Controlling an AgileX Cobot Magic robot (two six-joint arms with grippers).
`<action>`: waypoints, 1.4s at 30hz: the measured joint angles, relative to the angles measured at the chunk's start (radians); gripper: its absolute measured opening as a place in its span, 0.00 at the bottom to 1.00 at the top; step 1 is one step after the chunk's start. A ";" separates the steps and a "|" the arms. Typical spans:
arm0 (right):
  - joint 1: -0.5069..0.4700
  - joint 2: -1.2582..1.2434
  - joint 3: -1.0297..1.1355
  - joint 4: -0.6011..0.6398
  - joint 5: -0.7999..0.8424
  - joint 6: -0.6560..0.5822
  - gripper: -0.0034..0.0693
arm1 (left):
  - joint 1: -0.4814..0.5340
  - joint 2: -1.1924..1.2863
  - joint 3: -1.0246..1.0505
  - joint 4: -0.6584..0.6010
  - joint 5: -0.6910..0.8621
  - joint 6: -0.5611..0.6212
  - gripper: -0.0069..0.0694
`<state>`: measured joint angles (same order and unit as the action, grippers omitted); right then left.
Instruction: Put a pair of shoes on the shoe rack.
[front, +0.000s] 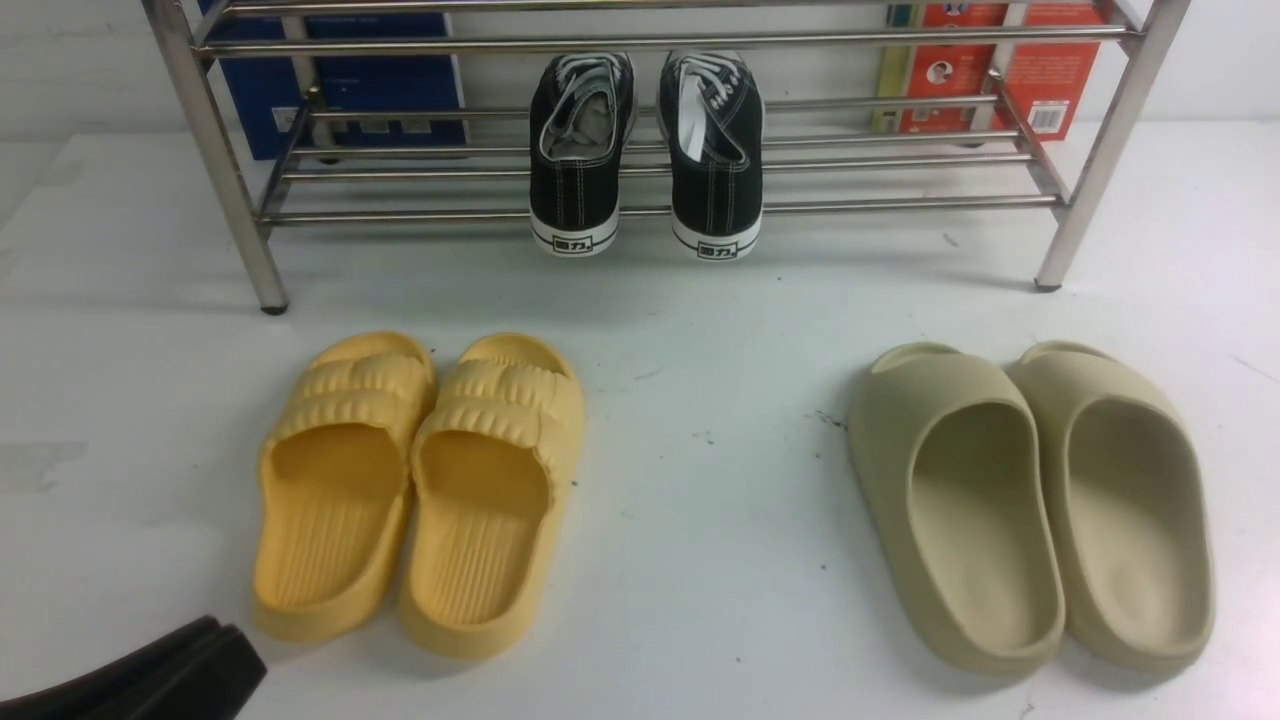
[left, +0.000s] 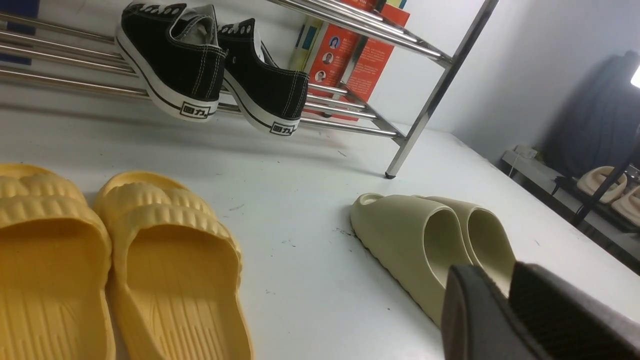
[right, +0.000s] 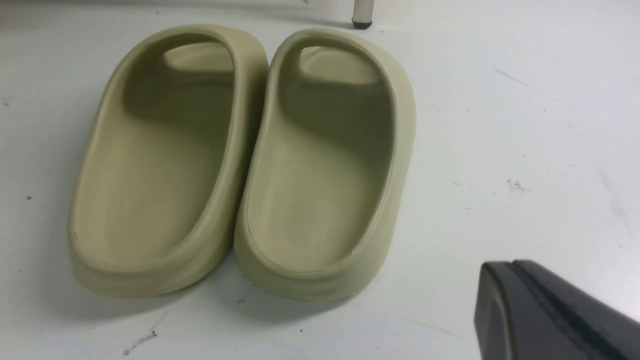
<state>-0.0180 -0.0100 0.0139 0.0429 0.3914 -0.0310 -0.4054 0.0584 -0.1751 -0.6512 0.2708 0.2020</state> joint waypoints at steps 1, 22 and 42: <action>0.000 0.000 0.000 0.000 0.000 0.000 0.05 | 0.000 0.000 0.000 0.000 0.000 0.000 0.26; 0.000 -0.001 0.000 0.000 -0.001 0.000 0.07 | 0.458 -0.070 0.185 0.480 -0.023 -0.363 0.07; 0.000 -0.001 0.000 0.000 -0.002 0.000 0.09 | 0.374 -0.070 0.206 0.507 0.128 -0.411 0.07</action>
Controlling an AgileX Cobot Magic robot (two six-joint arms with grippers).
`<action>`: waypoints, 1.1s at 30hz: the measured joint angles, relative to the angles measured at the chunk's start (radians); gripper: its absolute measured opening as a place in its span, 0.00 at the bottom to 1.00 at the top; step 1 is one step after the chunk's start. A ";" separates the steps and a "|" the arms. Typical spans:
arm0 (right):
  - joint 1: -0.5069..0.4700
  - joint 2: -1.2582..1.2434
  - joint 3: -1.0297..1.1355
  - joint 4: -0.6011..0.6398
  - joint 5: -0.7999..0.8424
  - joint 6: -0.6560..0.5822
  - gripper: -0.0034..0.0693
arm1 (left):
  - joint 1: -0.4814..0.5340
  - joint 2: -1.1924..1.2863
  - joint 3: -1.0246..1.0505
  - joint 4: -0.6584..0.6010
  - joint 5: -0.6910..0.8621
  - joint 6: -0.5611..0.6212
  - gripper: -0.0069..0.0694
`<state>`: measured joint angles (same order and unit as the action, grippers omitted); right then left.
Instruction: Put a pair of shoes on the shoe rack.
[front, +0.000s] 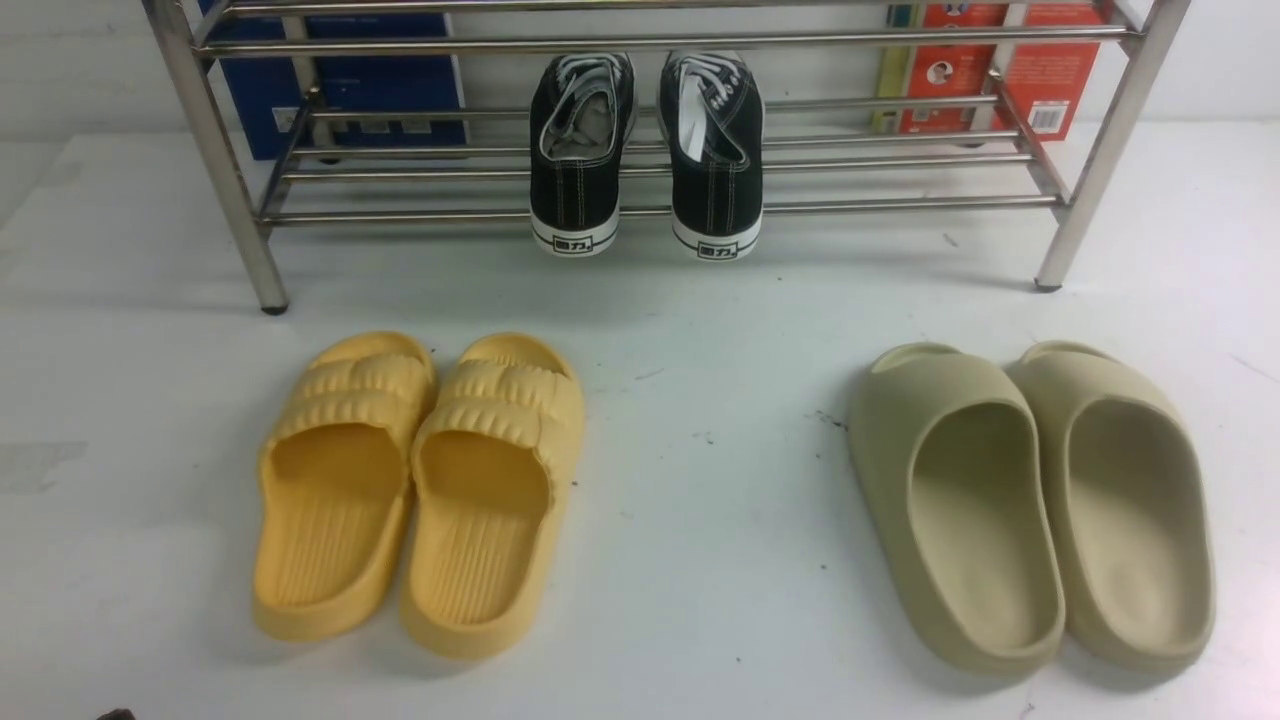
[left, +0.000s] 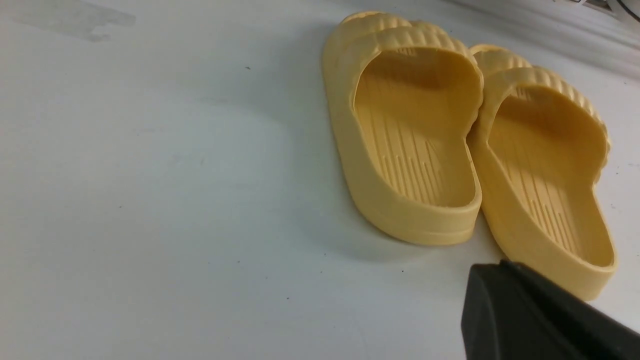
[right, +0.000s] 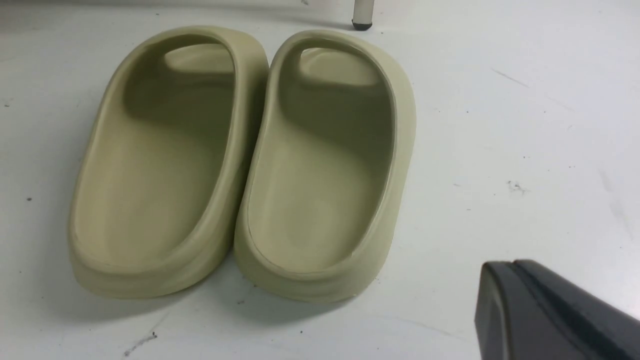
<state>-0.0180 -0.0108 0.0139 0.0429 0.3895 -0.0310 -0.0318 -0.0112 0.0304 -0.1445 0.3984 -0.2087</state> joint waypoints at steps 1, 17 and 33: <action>0.000 0.000 0.000 0.000 0.000 0.000 0.09 | 0.000 0.000 0.000 0.000 0.001 0.000 0.07; 0.000 0.000 0.000 0.000 0.000 0.000 0.10 | 0.000 0.000 0.000 0.000 0.001 0.000 0.07; 0.000 0.000 0.000 0.000 -0.001 0.000 0.11 | 0.000 0.000 0.000 0.000 0.001 0.000 0.07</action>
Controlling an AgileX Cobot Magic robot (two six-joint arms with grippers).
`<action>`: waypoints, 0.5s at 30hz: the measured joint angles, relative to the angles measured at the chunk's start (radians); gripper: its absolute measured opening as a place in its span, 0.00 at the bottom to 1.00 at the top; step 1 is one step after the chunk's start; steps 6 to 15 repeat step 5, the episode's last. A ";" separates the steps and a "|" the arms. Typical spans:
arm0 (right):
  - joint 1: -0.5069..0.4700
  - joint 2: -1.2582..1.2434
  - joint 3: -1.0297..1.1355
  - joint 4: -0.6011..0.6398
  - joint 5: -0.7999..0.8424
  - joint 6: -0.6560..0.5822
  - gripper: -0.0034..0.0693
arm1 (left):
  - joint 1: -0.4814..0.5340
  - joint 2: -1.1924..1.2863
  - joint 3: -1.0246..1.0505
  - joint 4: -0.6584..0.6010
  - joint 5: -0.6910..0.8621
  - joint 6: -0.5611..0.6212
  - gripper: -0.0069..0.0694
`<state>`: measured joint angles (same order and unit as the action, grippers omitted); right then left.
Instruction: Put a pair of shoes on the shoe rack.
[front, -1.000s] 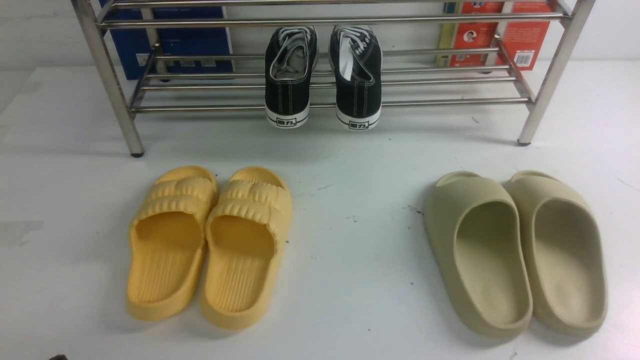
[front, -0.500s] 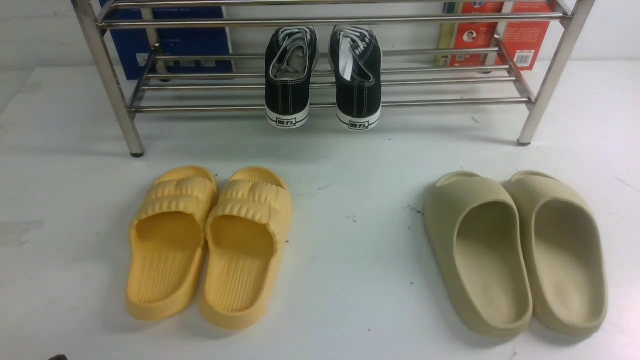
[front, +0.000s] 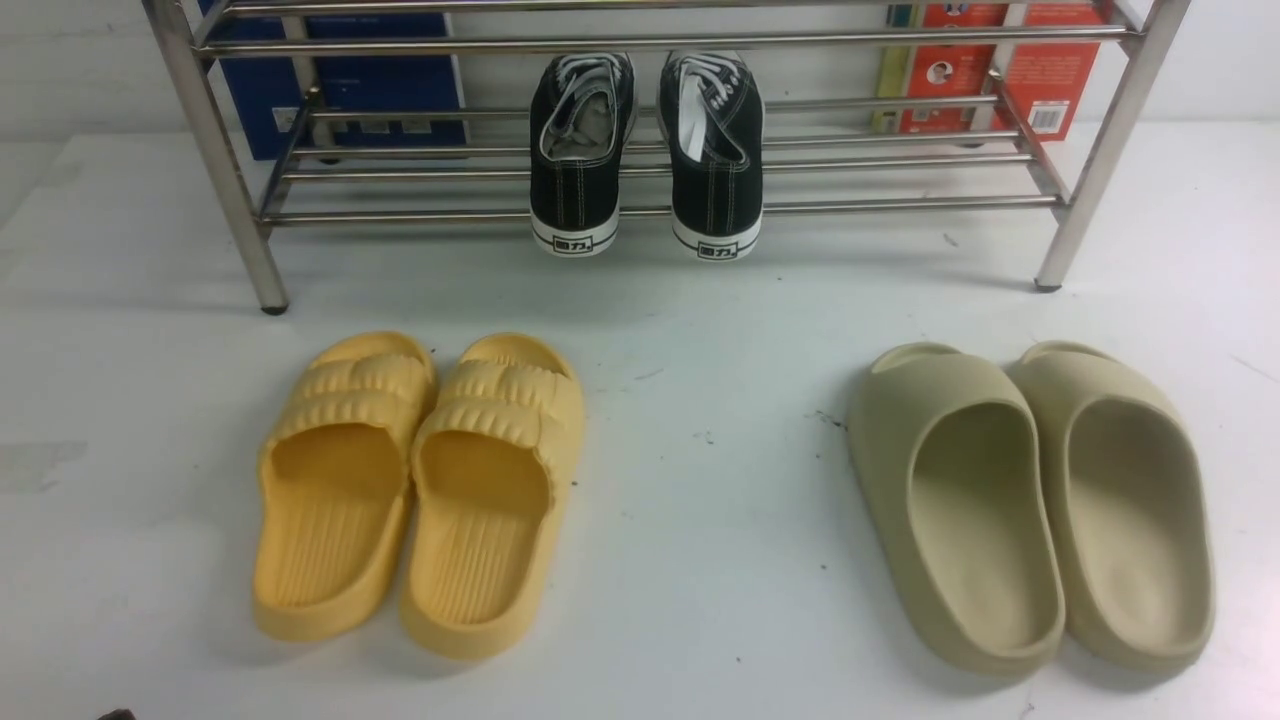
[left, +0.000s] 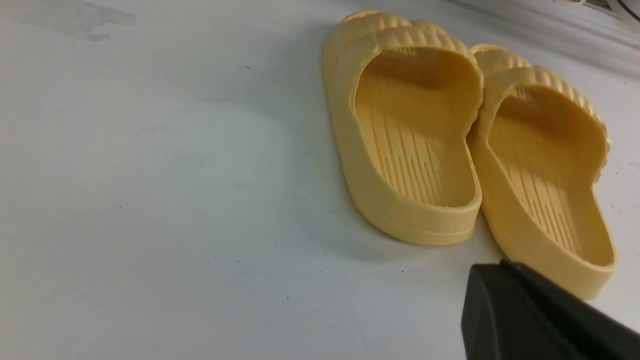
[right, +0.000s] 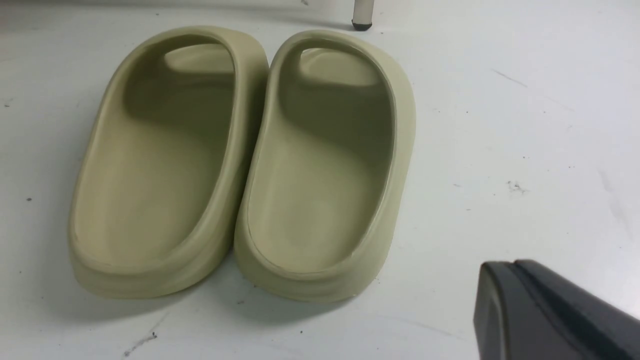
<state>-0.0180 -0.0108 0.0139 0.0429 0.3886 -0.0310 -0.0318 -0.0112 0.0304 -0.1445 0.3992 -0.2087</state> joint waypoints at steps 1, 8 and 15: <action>0.000 0.000 0.000 0.000 0.000 0.000 0.11 | 0.000 0.000 0.000 0.000 0.000 0.000 0.07; 0.000 0.000 0.000 0.000 0.000 0.000 0.11 | 0.000 0.000 0.000 0.000 0.000 0.000 0.07; 0.000 0.000 0.000 0.000 0.000 0.000 0.11 | 0.000 0.000 0.000 0.000 0.000 0.000 0.07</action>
